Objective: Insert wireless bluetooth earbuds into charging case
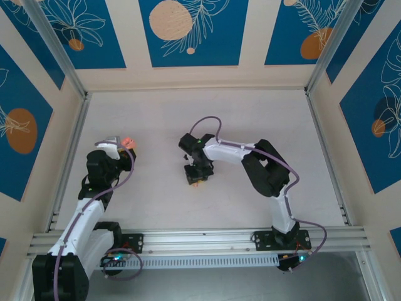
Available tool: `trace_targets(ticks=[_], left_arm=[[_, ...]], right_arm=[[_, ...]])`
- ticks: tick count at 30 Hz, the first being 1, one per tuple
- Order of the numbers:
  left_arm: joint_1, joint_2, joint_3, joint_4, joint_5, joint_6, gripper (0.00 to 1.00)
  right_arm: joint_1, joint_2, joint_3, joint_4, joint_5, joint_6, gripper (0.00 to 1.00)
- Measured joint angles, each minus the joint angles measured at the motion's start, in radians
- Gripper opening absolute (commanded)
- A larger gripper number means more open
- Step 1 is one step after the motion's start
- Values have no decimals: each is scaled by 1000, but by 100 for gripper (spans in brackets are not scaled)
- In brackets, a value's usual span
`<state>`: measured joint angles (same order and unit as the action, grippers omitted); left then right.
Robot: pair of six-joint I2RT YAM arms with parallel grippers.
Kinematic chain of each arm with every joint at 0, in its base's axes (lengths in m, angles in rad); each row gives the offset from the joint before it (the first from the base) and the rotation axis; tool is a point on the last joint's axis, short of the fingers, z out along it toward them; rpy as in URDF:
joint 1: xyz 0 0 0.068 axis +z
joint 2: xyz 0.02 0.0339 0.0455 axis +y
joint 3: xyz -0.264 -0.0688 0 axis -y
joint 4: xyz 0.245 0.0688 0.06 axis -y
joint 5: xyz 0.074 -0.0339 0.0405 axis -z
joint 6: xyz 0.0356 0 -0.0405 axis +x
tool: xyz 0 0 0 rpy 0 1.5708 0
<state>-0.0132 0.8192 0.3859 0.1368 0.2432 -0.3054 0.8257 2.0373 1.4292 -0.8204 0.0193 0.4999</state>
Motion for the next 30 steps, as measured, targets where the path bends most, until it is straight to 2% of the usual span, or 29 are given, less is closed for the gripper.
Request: trace_targets(ticks=[7,19,30], left_arm=[[0,0,0,0,0,0,15],[0,0,0,0,0,0,15],[0,-6,0,-5,0,0,15]], right_arm=[[-37,-68,-70,-20,4,-44,42],[-88,-99,31,-18,-34,-43,41],[-65,-10,58,-48,-64,-36,39]])
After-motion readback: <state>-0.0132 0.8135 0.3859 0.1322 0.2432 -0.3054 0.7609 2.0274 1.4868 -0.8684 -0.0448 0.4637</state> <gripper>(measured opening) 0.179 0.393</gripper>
